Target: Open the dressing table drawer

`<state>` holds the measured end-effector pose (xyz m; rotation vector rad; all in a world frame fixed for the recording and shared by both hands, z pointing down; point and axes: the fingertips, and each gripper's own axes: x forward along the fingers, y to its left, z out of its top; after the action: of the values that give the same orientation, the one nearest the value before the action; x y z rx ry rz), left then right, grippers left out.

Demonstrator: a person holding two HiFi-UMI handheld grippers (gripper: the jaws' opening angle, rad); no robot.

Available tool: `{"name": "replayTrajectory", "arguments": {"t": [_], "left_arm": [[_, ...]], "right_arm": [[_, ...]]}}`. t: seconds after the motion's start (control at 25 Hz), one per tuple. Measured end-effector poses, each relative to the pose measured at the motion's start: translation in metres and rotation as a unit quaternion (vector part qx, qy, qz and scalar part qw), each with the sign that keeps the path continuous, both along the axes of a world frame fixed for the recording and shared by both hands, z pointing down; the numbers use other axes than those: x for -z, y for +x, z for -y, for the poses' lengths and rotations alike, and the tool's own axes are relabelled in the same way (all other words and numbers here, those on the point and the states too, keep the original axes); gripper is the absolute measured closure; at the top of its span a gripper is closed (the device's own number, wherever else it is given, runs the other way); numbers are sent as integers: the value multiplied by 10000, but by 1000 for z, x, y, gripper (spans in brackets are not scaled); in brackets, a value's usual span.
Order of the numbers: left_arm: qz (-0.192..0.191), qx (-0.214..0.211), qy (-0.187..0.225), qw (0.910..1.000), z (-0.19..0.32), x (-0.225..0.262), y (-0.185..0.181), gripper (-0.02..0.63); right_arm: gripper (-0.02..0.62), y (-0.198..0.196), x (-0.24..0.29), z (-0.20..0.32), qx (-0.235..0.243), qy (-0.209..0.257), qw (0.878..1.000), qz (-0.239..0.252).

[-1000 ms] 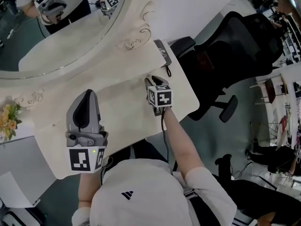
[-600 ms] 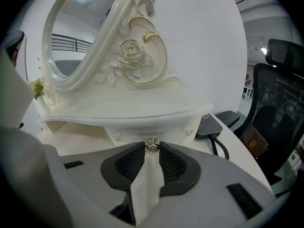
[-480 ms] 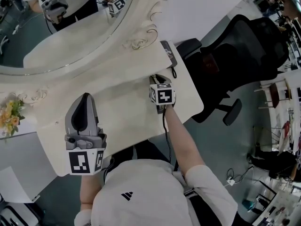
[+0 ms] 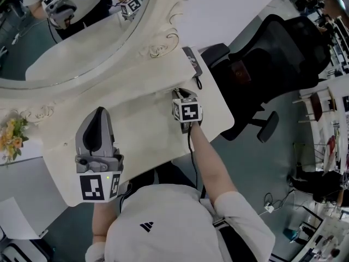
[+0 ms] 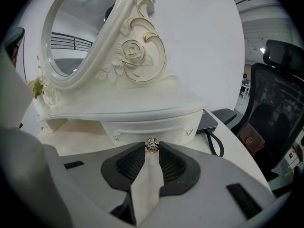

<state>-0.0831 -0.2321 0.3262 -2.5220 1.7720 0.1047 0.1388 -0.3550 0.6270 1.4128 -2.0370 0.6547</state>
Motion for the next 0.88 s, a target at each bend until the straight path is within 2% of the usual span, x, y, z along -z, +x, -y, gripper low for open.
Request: {"name": "replayTrajectory", "arguments": {"t": [0.88], "left_arm": [[44, 7, 55, 10000, 4, 6, -9, 598]], "right_arm": [[508, 3, -1, -6, 56, 45, 10000, 6]]}}
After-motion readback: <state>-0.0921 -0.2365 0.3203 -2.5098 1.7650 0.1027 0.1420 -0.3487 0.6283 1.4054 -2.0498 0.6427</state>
